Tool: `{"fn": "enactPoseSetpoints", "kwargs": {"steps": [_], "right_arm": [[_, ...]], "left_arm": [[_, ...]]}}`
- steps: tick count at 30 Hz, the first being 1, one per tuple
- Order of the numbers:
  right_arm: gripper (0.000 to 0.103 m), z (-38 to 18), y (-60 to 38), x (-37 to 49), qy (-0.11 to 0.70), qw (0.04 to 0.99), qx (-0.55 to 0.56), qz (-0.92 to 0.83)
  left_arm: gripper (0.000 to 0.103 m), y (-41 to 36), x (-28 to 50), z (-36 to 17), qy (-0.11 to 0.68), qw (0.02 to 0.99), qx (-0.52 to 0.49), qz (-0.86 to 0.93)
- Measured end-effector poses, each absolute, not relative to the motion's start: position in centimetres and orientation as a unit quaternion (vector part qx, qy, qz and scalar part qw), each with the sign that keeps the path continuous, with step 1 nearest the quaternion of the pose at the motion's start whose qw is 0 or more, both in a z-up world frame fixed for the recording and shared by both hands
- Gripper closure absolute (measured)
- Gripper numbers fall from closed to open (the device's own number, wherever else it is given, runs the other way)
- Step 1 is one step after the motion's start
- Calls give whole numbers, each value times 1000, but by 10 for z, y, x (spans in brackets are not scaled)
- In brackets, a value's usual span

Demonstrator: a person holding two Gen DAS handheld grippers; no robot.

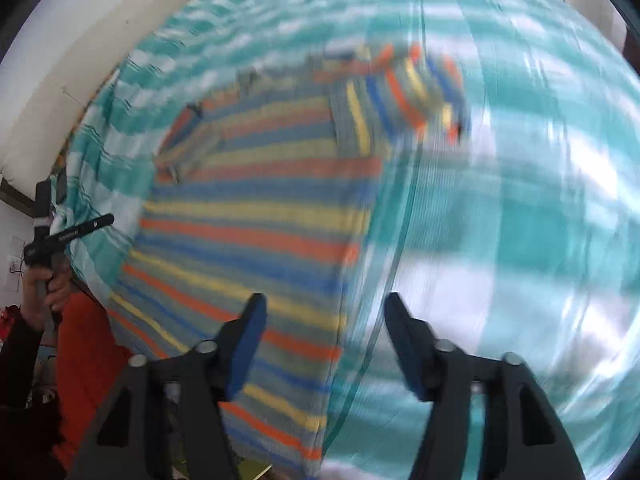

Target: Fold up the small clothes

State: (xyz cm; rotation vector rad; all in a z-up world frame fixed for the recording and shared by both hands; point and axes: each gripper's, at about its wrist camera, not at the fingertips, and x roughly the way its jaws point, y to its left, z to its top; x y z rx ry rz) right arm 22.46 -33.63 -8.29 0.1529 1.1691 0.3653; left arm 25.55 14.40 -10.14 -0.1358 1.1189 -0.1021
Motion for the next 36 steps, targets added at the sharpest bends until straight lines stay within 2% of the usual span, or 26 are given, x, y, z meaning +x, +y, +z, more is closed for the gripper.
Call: {"fn": "enactPoseSetpoints", "kwargs": {"steps": [1,3,5,11,19,20,22,23,24,25,26,28,33,36], "right_arm": [[24,-70,-338,244,536,823,65,176],[16,-47,-340,296,511,840,39,177],[15,-46,-339,354,506,845,13,174],[15,-109,-306,483,559,807,-35,187],[16,-180,-288,527,592,775,-81,206],[19,-186,-287,530,598,770,-84,206],[51,-193,-285,530,606,762,-87,212],[63,-192,-283,529,601,765,-89,214],[98,-189,-282,527,594,769,-95,216],[98,-185,-281,524,588,773,-104,212],[98,-181,-279,521,582,777,-113,212],[99,-172,-278,513,563,788,-141,203],[99,-151,-292,495,518,823,-179,152],[99,-143,-296,489,492,841,-189,123]], "left_arm": [[5,140,282,-93,522,848,-66,-67],[4,130,342,-86,521,843,-67,-117],[5,121,398,-95,544,827,-63,-126],[5,81,490,-134,574,799,2,-180],[5,47,534,-184,598,755,143,-229],[5,44,537,-191,600,751,158,-226],[5,39,538,-204,604,742,181,-225],[7,36,536,-211,607,737,193,-228],[11,34,533,-216,608,732,202,-233],[29,31,530,-220,607,729,210,-236],[57,28,527,-221,601,731,221,-234],[96,24,526,-218,584,750,231,-207],[98,12,513,-200,525,794,259,-163],[98,14,516,-186,497,825,232,-137]]}}
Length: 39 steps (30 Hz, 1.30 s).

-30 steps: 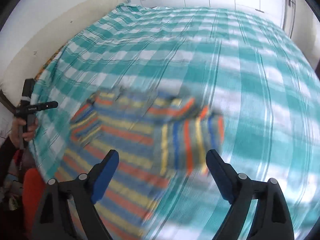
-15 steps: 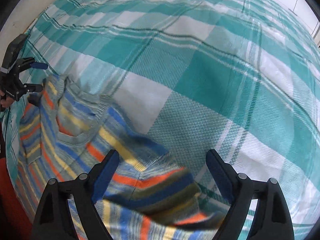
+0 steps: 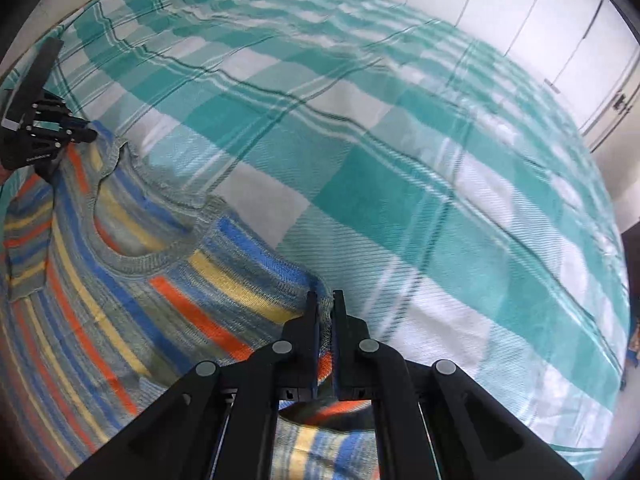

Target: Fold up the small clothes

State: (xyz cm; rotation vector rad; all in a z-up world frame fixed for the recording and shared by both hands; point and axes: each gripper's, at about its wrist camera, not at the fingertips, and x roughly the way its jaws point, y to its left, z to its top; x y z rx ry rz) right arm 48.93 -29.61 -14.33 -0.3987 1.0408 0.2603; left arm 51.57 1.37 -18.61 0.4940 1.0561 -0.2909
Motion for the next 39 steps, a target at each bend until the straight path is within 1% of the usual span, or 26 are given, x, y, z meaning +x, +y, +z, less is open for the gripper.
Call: {"fn": "enactPoseSetpoints", "kwargs": {"steps": [4,9,10,11,12,13,14,15,16,18,20,23,24,25,26,27,28,31,32,33,34,37,39], "right_arm": [[99,-149,-290,500,479,852,-188,96],[98,-184,-286,524,507,842,-165,82],[96,-188,-287,525,512,841,-153,82],[91,-188,-291,524,511,844,-137,82],[74,-184,-297,523,512,847,-120,80],[40,-178,-306,520,516,848,-94,77],[24,-171,-314,517,514,851,-79,72],[20,-158,-324,508,500,861,-70,61],[20,-146,-331,500,489,868,-68,52],[20,-117,-343,472,469,878,-89,27],[20,-94,-340,437,449,885,-121,14],[25,-79,-313,377,438,885,-139,76],[30,-85,-297,360,445,877,-142,109],[38,-93,-282,349,454,869,-147,130],[41,-105,-269,343,463,861,-149,146],[49,-120,-255,342,474,853,-151,156],[51,-135,-249,343,483,848,-150,156],[52,-187,-244,359,527,827,-141,140],[56,-193,-251,359,522,832,-127,140],[81,-189,-259,359,513,841,-111,132],[97,-179,-276,359,509,849,-77,116],[97,-136,-337,346,468,881,4,72],[97,-110,-396,331,441,895,59,29]], "left_arm": [[98,27,531,-191,493,841,200,-100],[97,41,540,-223,507,836,202,-57],[94,39,537,-224,506,835,208,-52],[88,36,537,-225,506,834,216,-44],[85,34,538,-224,507,833,219,-39],[64,35,539,-219,511,832,214,-34],[39,38,539,-213,513,833,206,-26],[30,44,537,-203,510,838,193,-16],[25,51,533,-192,501,847,178,-9],[24,72,517,-163,485,865,132,5],[19,97,493,-137,476,876,80,21],[16,126,435,-113,468,883,20,27],[15,130,410,-111,468,883,6,26],[14,134,386,-112,472,881,-7,24],[14,136,356,-115,480,877,-24,21],[14,136,332,-119,489,871,-38,20],[14,136,311,-124,499,865,-53,19],[15,130,241,-138,533,840,-98,14],[15,132,219,-143,543,832,-108,14],[15,133,201,-145,549,828,-114,18],[15,135,186,-146,552,825,-118,22],[15,138,148,-146,562,817,-129,26],[15,137,135,-143,566,814,-129,26]]}}
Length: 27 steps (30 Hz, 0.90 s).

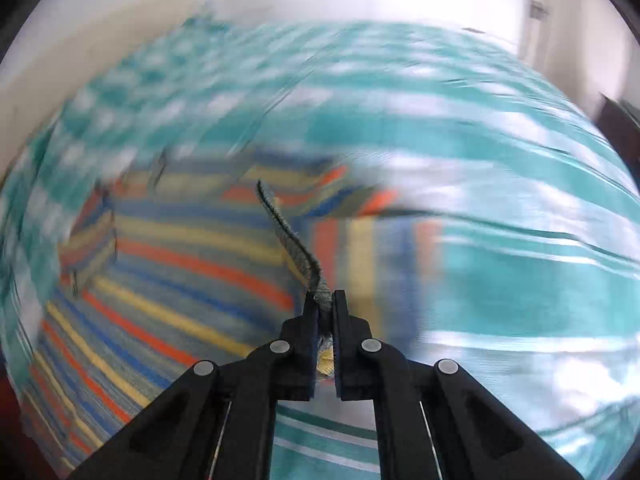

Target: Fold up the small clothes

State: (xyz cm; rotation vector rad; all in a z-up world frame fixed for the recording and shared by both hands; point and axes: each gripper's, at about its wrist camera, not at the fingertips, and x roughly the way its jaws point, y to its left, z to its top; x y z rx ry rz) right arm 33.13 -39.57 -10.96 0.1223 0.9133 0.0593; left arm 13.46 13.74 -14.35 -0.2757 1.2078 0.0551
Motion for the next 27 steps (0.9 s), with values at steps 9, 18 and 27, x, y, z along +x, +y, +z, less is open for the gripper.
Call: {"fn": "enactPoseSetpoints", "kwargs": {"steps": [9,18,27], "right_arm": [[97,-138,-572,267,438,868,220,-82],[97,-184,-570,262,465,827,287,-129],[36,-124,-556,196,433,862,212,-159]], "left_arm": [[15,108,123,-138,577,803,-149,-4],[15,70,117,-143,602,794,-81,-19],[14,66,201,-80,500,865,-24,-35]]}}
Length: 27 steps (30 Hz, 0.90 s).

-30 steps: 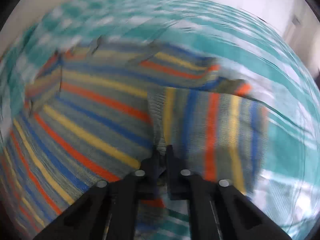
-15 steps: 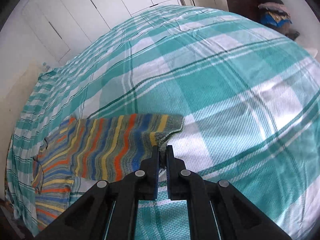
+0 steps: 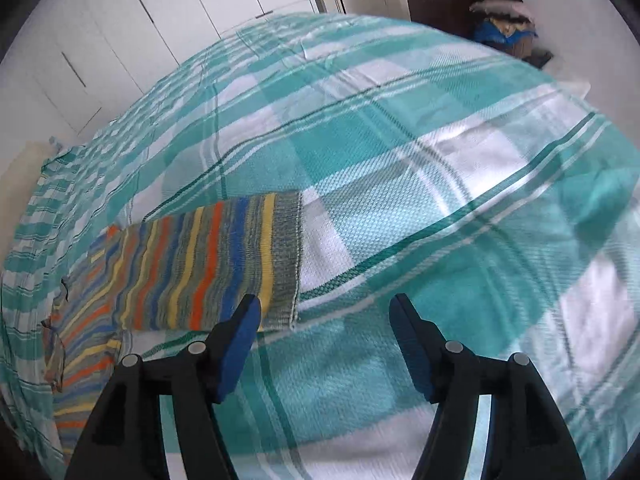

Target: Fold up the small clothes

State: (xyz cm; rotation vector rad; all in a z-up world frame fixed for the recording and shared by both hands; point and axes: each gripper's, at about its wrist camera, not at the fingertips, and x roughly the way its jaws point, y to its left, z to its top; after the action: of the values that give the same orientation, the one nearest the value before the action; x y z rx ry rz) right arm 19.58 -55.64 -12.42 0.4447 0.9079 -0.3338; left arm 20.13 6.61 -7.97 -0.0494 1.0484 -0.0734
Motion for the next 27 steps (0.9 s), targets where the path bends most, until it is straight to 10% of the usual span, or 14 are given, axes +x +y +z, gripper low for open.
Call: {"fn": "enactPoseSetpoints", "kwargs": {"steps": [11,12,13,14,27], "right_arm": [[29,-129,-430,96,450,865,222,-34],[29,-131,-420,94,458,862,216,-23],[29,-132,-411,92,464,861,209,-12],[29,-133,-404,91,466,861,201,-4],[29,-148,-383,105,480,865,149,-2]], "left_arm": [[33,-43,342,-221,544,805,227,-73],[41,-40,344,-222,534,812,222,-77],[84,-37,346,-220,532,815,215,-80],[99,-31,350,-218,541,812,206,-74],[102,290,366,-123,493,853,-71,155]]}}
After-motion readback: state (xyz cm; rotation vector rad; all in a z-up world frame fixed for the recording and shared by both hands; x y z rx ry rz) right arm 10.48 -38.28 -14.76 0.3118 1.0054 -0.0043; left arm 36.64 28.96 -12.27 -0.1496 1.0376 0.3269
